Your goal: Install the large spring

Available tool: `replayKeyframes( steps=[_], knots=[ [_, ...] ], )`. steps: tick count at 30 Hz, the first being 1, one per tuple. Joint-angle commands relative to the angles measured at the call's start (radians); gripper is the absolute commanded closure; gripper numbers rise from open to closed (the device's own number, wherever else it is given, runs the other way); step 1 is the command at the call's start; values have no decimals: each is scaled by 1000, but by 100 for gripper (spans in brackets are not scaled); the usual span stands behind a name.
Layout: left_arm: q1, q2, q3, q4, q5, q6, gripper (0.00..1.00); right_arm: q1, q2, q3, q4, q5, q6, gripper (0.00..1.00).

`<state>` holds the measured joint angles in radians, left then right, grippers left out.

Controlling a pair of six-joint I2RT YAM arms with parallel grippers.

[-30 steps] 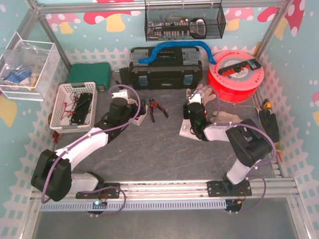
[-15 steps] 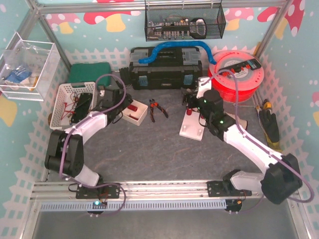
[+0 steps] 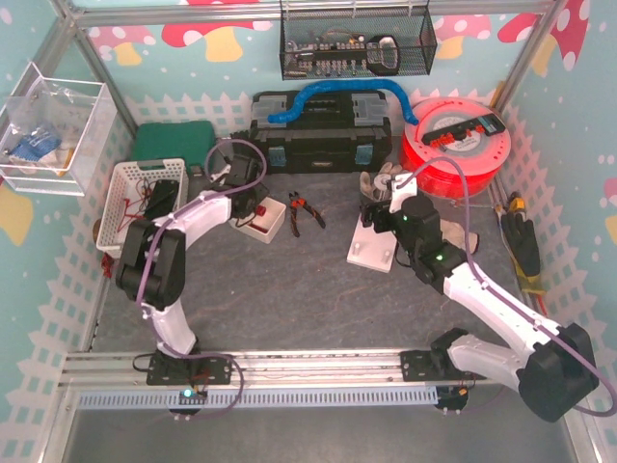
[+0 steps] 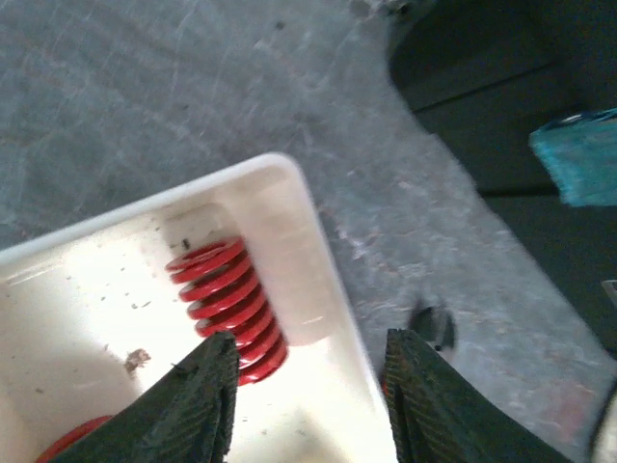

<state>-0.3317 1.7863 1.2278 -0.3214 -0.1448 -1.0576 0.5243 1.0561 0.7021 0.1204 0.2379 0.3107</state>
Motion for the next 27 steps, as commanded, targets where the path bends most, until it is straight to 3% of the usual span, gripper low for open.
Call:
replayKeyframes(
  steps=[1, 9, 27],
  knots=[
    [-16, 62, 57, -140, -66, -93, 57, -1, -34, -17, 14, 35, -16, 4],
    [-18, 132, 86, -139, -89, -109, 63, 0, -39, -20, 16, 31, -18, 4],
    [-20, 256, 109, -131, -83, -156, 64, -1, -15, -24, 24, 37, -14, 4]
  ],
)
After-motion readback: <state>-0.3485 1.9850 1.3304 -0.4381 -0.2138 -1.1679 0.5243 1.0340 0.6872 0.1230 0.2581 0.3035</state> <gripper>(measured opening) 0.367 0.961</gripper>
